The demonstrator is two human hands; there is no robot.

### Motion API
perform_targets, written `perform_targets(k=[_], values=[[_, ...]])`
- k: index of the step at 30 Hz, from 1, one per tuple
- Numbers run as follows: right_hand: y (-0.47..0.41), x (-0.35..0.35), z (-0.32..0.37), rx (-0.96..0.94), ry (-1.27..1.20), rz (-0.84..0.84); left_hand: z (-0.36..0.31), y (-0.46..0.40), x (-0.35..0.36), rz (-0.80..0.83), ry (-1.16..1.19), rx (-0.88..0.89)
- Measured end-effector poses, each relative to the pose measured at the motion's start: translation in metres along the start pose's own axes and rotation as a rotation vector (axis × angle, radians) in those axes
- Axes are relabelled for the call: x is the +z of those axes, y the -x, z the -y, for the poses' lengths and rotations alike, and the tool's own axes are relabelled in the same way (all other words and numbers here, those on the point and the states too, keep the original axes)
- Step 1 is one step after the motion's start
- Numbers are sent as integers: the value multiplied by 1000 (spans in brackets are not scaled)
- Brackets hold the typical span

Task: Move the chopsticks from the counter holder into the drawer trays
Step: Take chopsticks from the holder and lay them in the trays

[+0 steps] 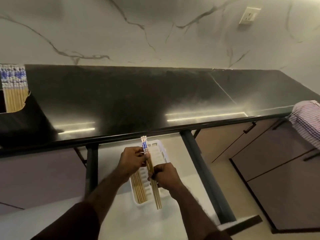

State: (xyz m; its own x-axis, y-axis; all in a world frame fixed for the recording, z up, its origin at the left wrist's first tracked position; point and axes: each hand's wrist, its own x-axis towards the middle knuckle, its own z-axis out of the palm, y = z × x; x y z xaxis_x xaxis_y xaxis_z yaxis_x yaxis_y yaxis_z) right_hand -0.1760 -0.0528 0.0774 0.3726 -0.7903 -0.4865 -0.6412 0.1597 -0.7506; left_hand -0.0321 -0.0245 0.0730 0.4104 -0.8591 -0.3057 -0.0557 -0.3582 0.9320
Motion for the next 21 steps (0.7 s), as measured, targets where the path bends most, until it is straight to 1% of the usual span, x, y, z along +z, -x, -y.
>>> perform_targets(k=[3, 8, 13, 18, 20, 21], values=[[-31, 11, -9, 96, -15, 33, 25, -22, 4, -2, -116, -15], [-71, 27, -21, 198, 8, 66, 59, -50, 7, -1, -415, -24], [-103, 40, -26, 246, 71, 77, 84, -68, 11, -5, -519, -38], [-122, 57, -26, 278, 207, 32, 101, -81, 9, 78, -662, 27], [-125, 63, -27, 275, 293, 7, 107, -84, 9, 147, -792, 69], [-125, 67, -28, 267, 342, -11, 110, -84, 10, 152, -847, 81]])
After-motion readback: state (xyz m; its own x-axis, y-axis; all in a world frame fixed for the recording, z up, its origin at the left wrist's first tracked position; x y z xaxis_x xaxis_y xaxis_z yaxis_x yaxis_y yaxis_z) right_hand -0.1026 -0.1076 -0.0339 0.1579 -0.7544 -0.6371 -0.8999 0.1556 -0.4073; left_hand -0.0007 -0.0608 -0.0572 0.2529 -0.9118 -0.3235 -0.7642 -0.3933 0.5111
